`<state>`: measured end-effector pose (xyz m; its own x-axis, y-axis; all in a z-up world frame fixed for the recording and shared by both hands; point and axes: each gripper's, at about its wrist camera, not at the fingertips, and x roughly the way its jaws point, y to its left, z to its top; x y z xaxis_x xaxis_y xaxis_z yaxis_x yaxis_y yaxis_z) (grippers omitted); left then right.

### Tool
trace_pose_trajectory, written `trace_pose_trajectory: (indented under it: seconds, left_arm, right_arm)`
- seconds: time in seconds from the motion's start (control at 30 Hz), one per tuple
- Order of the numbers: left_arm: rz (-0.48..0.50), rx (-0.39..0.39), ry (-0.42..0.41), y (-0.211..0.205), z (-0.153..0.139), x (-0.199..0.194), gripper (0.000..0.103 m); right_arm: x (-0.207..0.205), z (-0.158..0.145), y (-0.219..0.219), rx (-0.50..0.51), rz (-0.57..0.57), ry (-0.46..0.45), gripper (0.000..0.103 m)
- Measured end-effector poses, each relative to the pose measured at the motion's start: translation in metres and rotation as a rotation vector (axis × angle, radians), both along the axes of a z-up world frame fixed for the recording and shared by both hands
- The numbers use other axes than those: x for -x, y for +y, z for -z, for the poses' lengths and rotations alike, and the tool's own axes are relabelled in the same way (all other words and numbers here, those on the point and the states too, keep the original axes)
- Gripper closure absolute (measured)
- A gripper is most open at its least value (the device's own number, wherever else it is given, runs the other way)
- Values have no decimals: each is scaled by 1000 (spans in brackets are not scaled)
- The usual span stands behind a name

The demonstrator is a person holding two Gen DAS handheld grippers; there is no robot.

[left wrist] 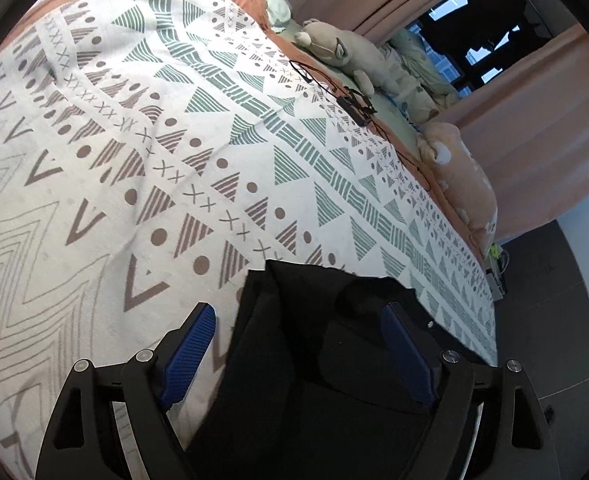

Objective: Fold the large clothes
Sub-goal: 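Lower the hem onto the jacket body and open both tools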

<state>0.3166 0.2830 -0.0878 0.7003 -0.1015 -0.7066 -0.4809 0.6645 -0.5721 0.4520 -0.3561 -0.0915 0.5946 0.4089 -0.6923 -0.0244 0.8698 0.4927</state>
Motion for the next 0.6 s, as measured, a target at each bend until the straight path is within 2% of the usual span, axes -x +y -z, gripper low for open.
trace_pose_trajectory:
  seconds: [0.17, 0.27, 0.5, 0.57, 0.6]
  left_arm:
    - [90, -141, 100, -8, 11, -4, 18]
    - [164, -250, 190, -19, 25, -13, 19]
    - [257, -302, 259, -26, 55, -53, 25]
    - [264, -290, 280, -20, 62, -71, 41]
    - [264, -276, 286, -18, 64, -79, 43]
  right_arm:
    - [-1, 15, 1, 66, -36, 61, 29]
    - [-6, 26, 12, 146, -87, 108, 30]
    - [-30, 47, 46, 289, -207, 146, 30]
    - [-41, 48, 52, 312, -212, 147, 30]
    - [-48, 47, 54, 326, -206, 138, 31]
